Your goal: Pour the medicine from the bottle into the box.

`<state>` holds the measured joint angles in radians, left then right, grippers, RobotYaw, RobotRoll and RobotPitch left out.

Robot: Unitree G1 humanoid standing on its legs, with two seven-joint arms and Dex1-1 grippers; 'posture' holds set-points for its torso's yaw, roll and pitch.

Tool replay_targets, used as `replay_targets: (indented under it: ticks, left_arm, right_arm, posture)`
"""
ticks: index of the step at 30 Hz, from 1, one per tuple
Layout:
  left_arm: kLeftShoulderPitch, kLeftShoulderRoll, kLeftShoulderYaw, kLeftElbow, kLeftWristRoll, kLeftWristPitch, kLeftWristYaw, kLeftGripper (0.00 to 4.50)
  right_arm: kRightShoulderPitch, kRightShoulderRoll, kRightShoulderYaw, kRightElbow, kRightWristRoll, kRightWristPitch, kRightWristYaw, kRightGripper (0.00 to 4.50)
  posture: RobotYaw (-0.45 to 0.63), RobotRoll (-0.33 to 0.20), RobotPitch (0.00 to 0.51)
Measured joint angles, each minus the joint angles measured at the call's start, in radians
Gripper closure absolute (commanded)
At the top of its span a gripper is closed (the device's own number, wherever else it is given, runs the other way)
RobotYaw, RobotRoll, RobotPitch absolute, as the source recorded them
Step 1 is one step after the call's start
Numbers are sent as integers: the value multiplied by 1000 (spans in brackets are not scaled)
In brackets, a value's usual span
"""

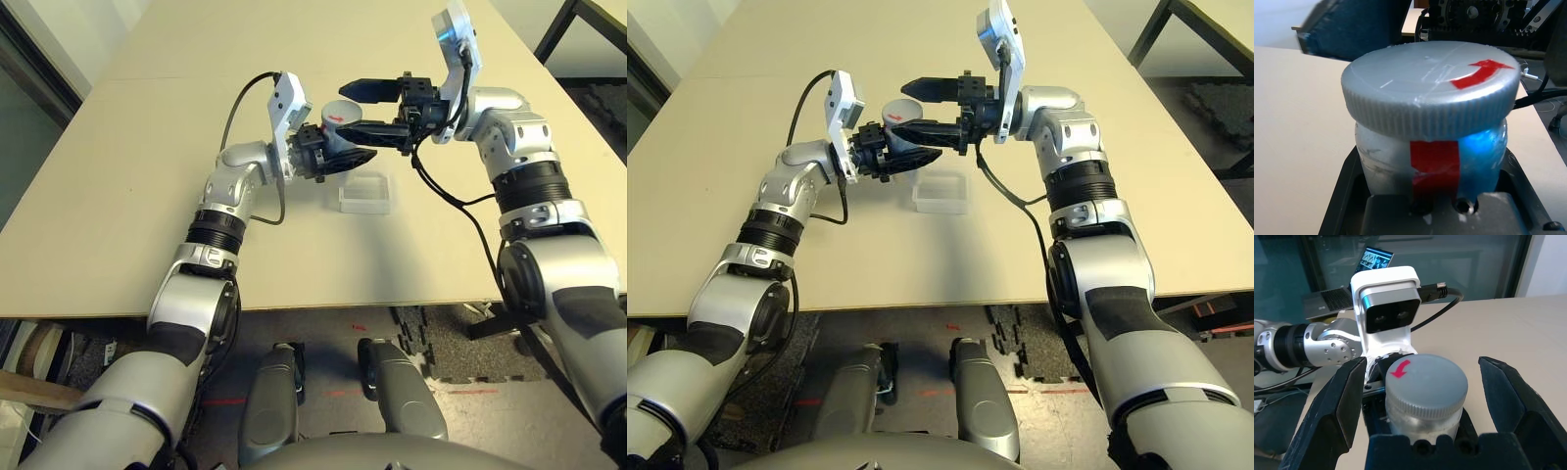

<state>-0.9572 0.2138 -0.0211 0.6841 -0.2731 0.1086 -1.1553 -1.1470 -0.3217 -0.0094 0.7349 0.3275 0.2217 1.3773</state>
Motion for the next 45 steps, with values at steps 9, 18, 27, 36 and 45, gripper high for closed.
replay_targets:
  ticks: [9,18,27,36,45]
  left_arm:
    - [0,0,0,-2,0,1,1,1926]
    - [0,-2,2,-2,-1,0,4,1926]
    - [0,-7,2,-1,-1,0,10,1926]
    - [-9,0,23,34,-1,-10,27,1926]
    - [-39,6,42,81,-1,-35,35,1926]
  right_arm:
    - [0,2,5,12,-15,-16,-7,1913]
    - [0,5,-7,11,16,37,-22,1921]
    - [16,-74,-168,-60,113,185,-269,1921]
    - [195,-274,-179,-257,49,267,-452,1921]
    - [316,-356,-75,-313,-99,273,-526,1921]
  posture:
    - [-108,0,157]
    - [-113,0,158]
    - [-124,0,161]
    - [-149,0,155]
    - [-149,0,142]
